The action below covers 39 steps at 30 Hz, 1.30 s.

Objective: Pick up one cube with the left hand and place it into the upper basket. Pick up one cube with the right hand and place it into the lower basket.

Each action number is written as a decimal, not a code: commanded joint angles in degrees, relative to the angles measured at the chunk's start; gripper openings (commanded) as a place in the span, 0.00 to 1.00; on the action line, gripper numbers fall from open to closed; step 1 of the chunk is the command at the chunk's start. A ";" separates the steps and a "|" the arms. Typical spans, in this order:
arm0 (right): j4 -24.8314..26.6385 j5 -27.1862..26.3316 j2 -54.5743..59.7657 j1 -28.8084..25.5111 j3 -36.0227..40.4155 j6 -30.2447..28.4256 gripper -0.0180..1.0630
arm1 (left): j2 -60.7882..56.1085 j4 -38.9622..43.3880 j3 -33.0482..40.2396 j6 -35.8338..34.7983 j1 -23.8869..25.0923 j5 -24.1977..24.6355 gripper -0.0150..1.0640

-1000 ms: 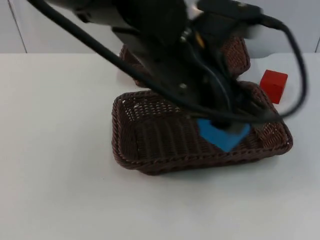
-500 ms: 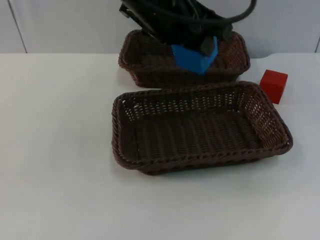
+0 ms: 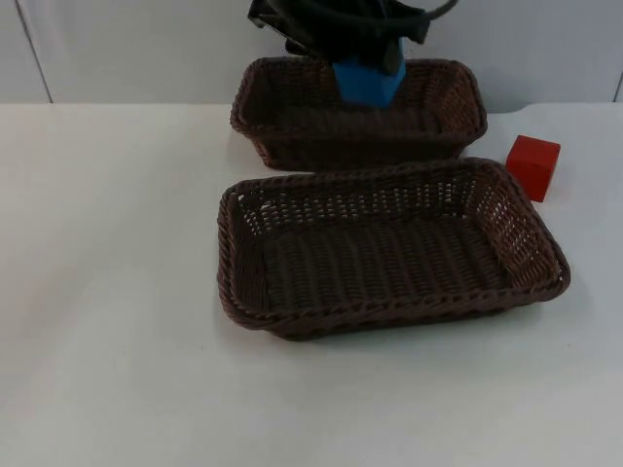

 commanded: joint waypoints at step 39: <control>-0.45 -0.13 -0.23 -0.27 0.30 0.03 0.99 | 13.98 1.06 -8.97 -2.38 5.36 -8.37 0.13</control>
